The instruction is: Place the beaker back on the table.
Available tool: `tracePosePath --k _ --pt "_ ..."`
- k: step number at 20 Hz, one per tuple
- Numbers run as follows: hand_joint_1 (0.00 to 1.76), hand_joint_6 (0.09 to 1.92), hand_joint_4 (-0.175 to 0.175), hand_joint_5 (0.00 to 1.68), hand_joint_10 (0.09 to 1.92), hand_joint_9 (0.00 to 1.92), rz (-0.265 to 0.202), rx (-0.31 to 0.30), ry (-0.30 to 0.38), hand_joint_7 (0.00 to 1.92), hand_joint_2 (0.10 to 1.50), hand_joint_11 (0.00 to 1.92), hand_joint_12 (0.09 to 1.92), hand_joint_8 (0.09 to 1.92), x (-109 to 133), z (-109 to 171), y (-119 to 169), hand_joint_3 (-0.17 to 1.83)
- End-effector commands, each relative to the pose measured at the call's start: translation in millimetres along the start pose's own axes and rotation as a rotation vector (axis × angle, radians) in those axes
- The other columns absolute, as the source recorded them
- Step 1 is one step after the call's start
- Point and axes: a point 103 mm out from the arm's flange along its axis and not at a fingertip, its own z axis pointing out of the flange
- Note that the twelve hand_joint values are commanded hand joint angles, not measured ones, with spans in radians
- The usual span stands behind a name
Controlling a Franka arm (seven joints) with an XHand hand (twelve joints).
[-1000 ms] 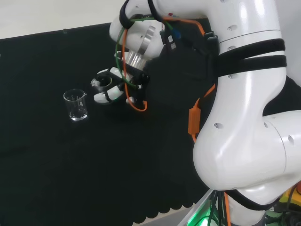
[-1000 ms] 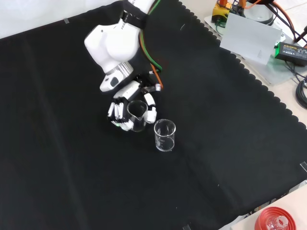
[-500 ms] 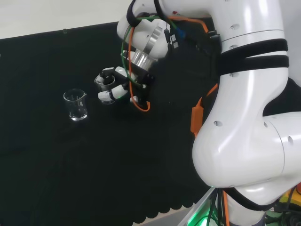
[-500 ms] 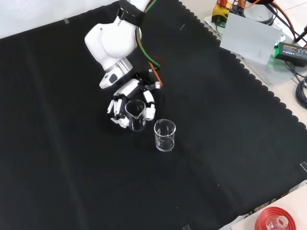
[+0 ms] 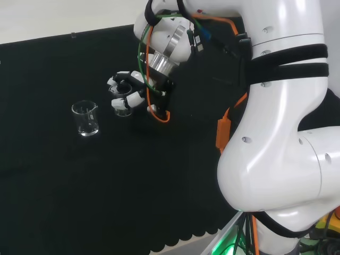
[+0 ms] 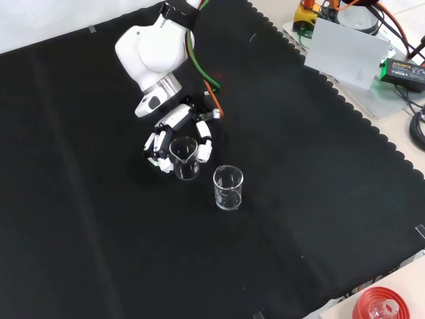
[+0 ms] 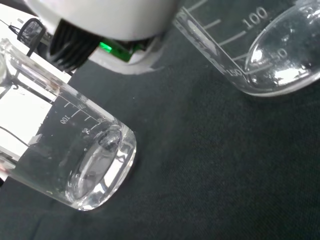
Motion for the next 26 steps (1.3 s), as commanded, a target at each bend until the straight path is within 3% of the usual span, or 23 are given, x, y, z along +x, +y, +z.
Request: tracePosePath --k 1,7,14,26 --pt "0.95 0.68 -0.051 0.39 0.64 0.62 0.008 0.009 -0.007 0.86 0.49 0.19 1.35 0.09 2 -3 -1 0.68" --pt "0.94 0.62 -0.055 0.38 0.66 0.58 0.005 -0.002 -0.014 0.83 0.49 0.15 1.36 0.09 6 -10 -4 0.66" --pt "0.93 0.6 -0.055 0.39 0.66 0.57 0.01 -0.034 -0.031 0.82 0.5 0.14 1.36 0.09 27 -51 -19 0.65" --pt "0.92 0.57 -0.054 0.39 0.66 0.56 0.022 -0.062 -0.074 0.81 0.5 0.13 1.36 0.09 42 -82 -42 0.64"
